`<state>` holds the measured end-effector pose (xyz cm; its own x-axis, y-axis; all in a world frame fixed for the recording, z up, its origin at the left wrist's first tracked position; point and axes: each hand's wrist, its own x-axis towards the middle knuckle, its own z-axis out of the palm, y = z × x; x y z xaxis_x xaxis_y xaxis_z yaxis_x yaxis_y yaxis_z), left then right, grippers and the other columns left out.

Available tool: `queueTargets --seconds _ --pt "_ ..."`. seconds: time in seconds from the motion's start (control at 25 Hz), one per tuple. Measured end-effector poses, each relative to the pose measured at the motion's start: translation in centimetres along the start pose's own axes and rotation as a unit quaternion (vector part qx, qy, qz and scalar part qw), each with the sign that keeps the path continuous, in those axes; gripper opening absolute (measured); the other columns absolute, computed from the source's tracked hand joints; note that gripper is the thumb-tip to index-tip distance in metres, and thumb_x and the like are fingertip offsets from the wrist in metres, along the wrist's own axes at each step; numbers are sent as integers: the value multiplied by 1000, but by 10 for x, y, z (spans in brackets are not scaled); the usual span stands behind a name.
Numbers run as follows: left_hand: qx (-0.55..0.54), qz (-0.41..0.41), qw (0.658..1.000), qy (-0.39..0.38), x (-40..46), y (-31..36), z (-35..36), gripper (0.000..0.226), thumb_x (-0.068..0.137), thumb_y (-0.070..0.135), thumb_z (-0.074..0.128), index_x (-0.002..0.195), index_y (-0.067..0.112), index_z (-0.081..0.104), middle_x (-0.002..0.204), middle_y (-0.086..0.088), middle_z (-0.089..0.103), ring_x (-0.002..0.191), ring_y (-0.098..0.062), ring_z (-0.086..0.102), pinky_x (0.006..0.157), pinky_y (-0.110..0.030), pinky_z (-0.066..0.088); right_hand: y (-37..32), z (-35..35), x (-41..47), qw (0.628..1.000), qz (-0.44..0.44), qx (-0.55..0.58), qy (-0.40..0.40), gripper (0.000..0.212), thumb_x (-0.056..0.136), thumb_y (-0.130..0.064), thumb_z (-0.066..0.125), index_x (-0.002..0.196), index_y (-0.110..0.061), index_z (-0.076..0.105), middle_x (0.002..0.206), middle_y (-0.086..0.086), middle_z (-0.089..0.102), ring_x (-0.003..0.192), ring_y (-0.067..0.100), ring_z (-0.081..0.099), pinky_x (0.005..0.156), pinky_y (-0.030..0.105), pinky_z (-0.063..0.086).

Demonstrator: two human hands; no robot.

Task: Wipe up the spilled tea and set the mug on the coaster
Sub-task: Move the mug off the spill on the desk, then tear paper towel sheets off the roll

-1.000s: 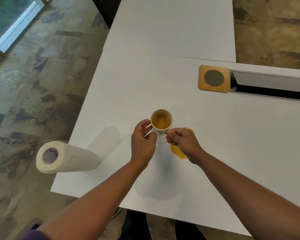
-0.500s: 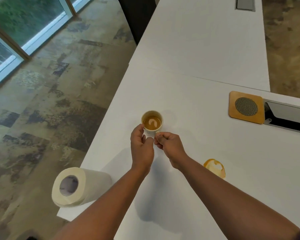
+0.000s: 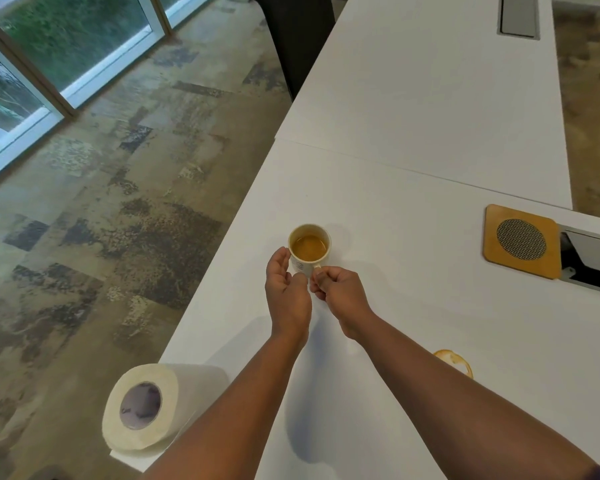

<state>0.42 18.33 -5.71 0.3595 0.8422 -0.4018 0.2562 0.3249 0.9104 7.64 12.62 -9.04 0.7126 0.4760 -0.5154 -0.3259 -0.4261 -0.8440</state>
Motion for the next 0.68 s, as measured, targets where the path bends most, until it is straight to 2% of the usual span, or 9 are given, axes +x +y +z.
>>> queueTargets --seconds 0.2,0.28,0.4,0.52,0.6,0.68 --pt "17 7 1000 -6 3 -2 0 50 100 9 54 142 36 46 148 11 51 131 -9 47 98 -24 42 0 1 3 1000 -2 -4 -5 20 103 -26 54 92 -25 72 91 3 74 92 24 70 93 39 58" --pt "27 4 1000 -7 3 -1 -1 52 101 8 54 144 35 45 150 9 49 136 -13 46 102 -28 41 0 0 4 1000 -3 -11 -8 19 102 -27 55 94 -24 72 91 3 74 91 23 70 93 40 59" --pt "46 -4 999 -6 -1 -1 -3 54 102 9 53 147 34 41 156 7 44 142 -18 42 108 -35 41 3 -2 3 1000 -5 -27 5 17 100 -35 59 109 -25 69 94 -4 73 89 18 71 91 40 59" --pt "82 -13 996 -15 -14 -1 -9 56 102 11 55 149 35 38 159 6 41 144 -22 42 111 -41 41 11 0 -8 999 0 -39 38 40 94 -42 65 131 -32 53 105 -12 67 93 14 69 91 37 58" --pt "123 -9 992 -28 -25 0 -16 57 101 12 56 150 34 37 159 5 40 144 -22 42 112 -42 41 18 1 -21 997 -2 -55 46 46 93 -41 67 134 -35 48 106 -14 65 97 14 67 89 34 56" --pt "182 6 982 -50 -37 3 -26 58 101 13 58 151 33 37 160 5 40 145 -22 41 112 -41 41 23 -2 -37 997 -12 -62 35 42 93 -36 68 130 -39 48 100 -19 63 97 12 65 84 30 54"
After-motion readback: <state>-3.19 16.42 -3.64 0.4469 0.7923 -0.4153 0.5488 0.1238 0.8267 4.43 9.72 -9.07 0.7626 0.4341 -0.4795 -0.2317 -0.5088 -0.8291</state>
